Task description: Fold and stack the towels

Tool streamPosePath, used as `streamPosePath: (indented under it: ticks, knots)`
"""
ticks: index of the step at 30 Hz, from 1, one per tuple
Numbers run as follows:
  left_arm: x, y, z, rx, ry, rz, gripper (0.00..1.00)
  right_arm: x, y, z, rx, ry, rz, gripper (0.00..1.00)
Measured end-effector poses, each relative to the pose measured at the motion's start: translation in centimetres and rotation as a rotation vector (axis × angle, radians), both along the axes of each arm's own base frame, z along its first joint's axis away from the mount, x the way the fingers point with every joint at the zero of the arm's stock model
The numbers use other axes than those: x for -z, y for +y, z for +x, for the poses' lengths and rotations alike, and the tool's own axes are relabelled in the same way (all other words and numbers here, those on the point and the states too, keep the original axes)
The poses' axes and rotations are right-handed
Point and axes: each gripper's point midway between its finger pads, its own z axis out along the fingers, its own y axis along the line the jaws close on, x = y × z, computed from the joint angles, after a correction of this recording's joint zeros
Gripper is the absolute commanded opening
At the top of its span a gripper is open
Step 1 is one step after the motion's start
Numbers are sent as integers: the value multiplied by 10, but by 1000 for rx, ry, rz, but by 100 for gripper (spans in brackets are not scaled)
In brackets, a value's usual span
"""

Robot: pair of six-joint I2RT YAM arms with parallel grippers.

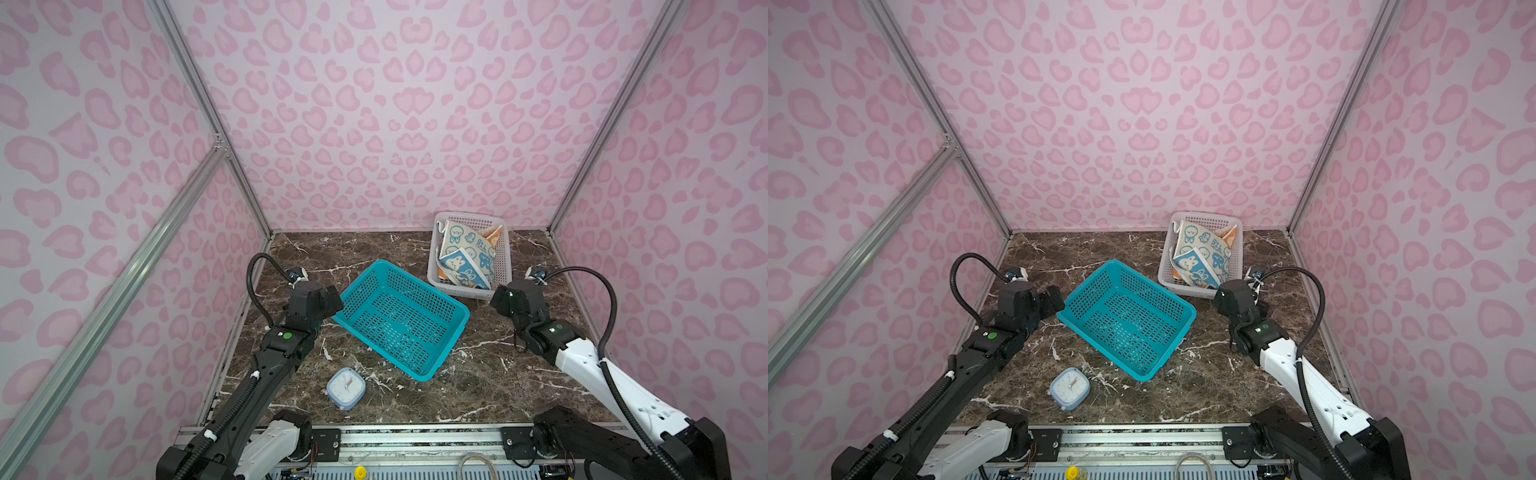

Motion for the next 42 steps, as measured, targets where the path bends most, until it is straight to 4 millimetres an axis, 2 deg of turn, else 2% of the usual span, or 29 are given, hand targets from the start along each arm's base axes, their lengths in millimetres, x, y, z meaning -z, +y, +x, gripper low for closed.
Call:
streamPosePath:
  ticks: [5,9,14,18,25,31,42]
  knots:
    - [4,-25,-6,80,29,-64,98,21,62,-27,-170,78,121,90]
    - [3,-33,-14,117,40,-113,98,42,104,-49,-266,151,170,86]
    - [5,-40,-27,150,64,-165,98,60,138,-64,-316,215,198,78]
    - [9,-47,-35,177,87,-218,98,69,156,-65,-324,240,217,70]
    - [20,-55,-49,202,155,-292,98,70,181,-48,-303,244,263,61]
    - [16,-54,-62,208,167,-369,98,67,211,-25,-294,244,288,56]
    - [46,-29,-76,93,275,-468,98,62,285,34,-312,240,329,58]
